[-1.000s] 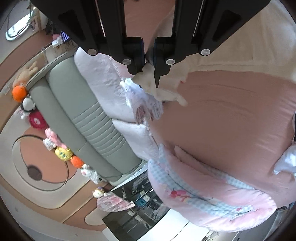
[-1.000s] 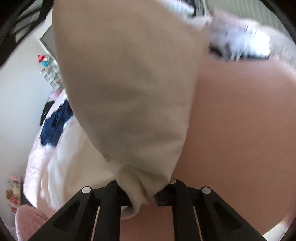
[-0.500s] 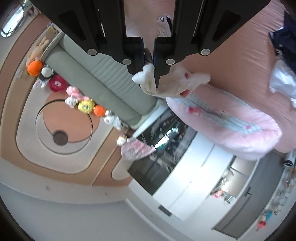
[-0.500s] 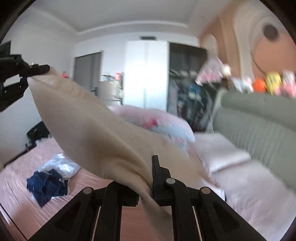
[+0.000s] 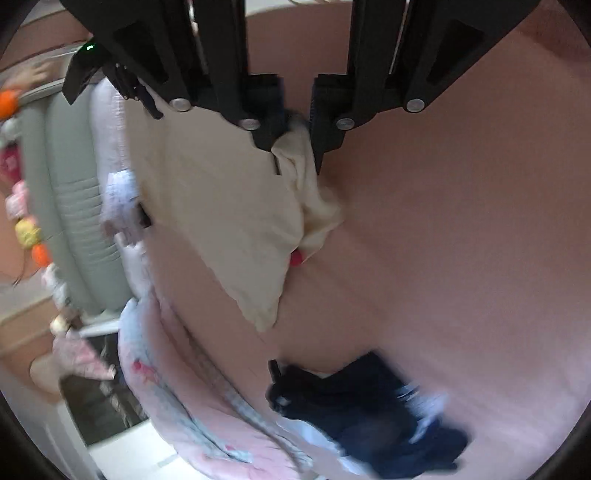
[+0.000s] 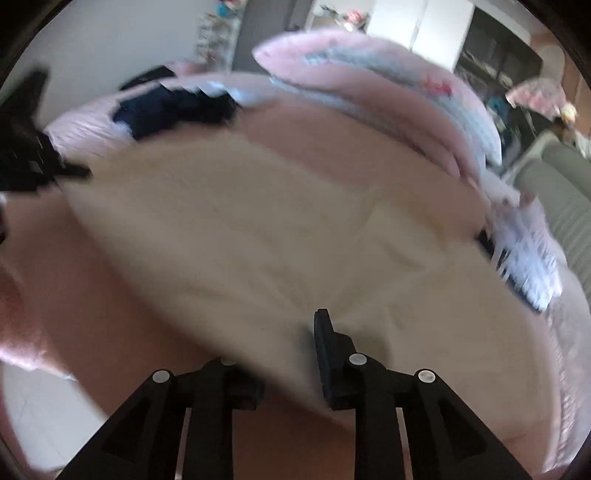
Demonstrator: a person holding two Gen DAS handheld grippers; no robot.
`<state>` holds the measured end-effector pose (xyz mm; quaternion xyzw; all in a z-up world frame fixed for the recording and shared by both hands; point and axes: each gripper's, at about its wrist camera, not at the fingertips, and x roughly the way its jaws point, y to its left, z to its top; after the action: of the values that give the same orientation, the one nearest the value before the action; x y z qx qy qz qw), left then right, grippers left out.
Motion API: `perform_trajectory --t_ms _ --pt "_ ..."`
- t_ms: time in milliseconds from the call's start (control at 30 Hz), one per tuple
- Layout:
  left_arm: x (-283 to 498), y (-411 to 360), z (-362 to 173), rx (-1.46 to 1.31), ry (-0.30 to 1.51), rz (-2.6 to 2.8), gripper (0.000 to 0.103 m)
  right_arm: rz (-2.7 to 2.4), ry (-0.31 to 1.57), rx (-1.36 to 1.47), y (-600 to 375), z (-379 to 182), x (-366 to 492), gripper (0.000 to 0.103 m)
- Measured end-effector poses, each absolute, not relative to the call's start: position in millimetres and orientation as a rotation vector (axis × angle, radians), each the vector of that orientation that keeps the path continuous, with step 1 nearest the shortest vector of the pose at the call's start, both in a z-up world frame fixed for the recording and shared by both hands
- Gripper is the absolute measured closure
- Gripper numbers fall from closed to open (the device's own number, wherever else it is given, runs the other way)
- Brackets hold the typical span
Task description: Fold clothes
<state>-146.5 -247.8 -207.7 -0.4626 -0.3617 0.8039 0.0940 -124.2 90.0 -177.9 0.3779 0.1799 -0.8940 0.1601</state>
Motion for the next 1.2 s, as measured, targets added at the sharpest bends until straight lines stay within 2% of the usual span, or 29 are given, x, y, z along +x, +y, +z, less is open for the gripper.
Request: perform_trajectory --t_ms 67,100,133,167,233,300,433,567,600,633,667,733,867,933,967,1000,1067,1133,1200 --pt "-146.0 -251.2 -191.1 -1.322 -1.019 2.437 0.066 -2.569 0.388 1.059 119.3 -150.1 -120.6 0.064" --pt "-147.0 -252.3 -182.2 -1.298 -0.986 2.464 0.052 -2.575 0.325 1.047 134.0 -136.2 -118.7 0.042" --pt "-148.0 -253.3 -173.3 -1.274 -0.953 2.49 0.049 -2.638 0.27 1.028 152.3 -132.3 -114.9 0.027" --pt "-153.0 -252.8 -167.2 -1.264 -0.907 2.51 0.048 -2.716 0.231 1.067 181.3 -131.5 -121.6 0.025" --pt "-168.3 -250.1 -160.8 -1.276 -0.8 2.557 0.047 -2.873 0.147 1.153 240.6 -130.2 -136.5 0.025" --pt "-189.4 -249.7 -174.3 -1.404 -0.764 2.553 0.047 -2.957 -0.035 1.262 294.8 -136.8 -156.4 0.025" --pt "-210.6 -234.6 -215.9 -1.561 -0.919 2.279 0.046 -2.975 -0.461 1.46 377.2 -159.6 -168.7 0.025" --pt "-203.0 -202.7 -223.7 -1.532 -0.82 2.309 0.043 -2.865 -0.344 1.601 371.3 -194.8 -176.9 0.025" --pt "-202.9 -196.7 -222.0 -1.525 -0.778 2.316 0.058 -2.836 -0.313 1.634 369.5 -203.7 -178.9 0.023" --pt "-203.3 -191.3 -220.7 -1.525 -0.735 2.31 0.099 -2.806 -0.282 1.666 367.6 -212.5 -180.9 0.022" --pt "-203.8 -186.3 -215.0 -1.508 -0.69 2.326 0.099 -2.775 -0.251 1.698 365.8 -221.4 -182.9 0.026" --pt "-200.3 -181.3 -197.8 -1.443 -0.571 2.404 0.099 -2.714 -0.109 1.624 347.6 -212.0 -182.7 0.082" --pt "-189.2 -196.7 -177.9 -1.431 -0.522 2.453 0.098 -2.754 -0.011 1.442 327.3 -180.4 -161.9 0.086" --pt "-192.8 -201.6 -199.9 -1.558 -0.52 2.398 0.094 -2.778 -0.008 1.435 333.5 -172.2 -157.3 0.086" --pt "-195.3 -203.6 -212.5 -1.625 -0.523 2.361 0.091 -2.752 -0.033 1.513 339.3 -181.8 -162.5 0.086" --pt "-197.8 -205.6 -225.0 -1.692 -0.526 2.323 0.088 -2.721 -0.059 1.595 345.2 -192.3 -168.2 0.08" --pt "-199.0 -217.0 -221.8 -1.721 -0.593 2.299 0.085 -2.652 -0.113 1.756 357.1 -213.2 -179.6 0.077" --pt "-199.3 -225.9 -200.0 -1.763 -0.543 2.378 0.068 -2.689 -0.213 1.741 368.5 -197.4 -182.3 0.074" --pt "-200.3 -223.1 -167.5 -1.69 -0.374 2.531 0.065 -2.856 -0.1 1.609 370.0 -166.8 -180.0 0.069"
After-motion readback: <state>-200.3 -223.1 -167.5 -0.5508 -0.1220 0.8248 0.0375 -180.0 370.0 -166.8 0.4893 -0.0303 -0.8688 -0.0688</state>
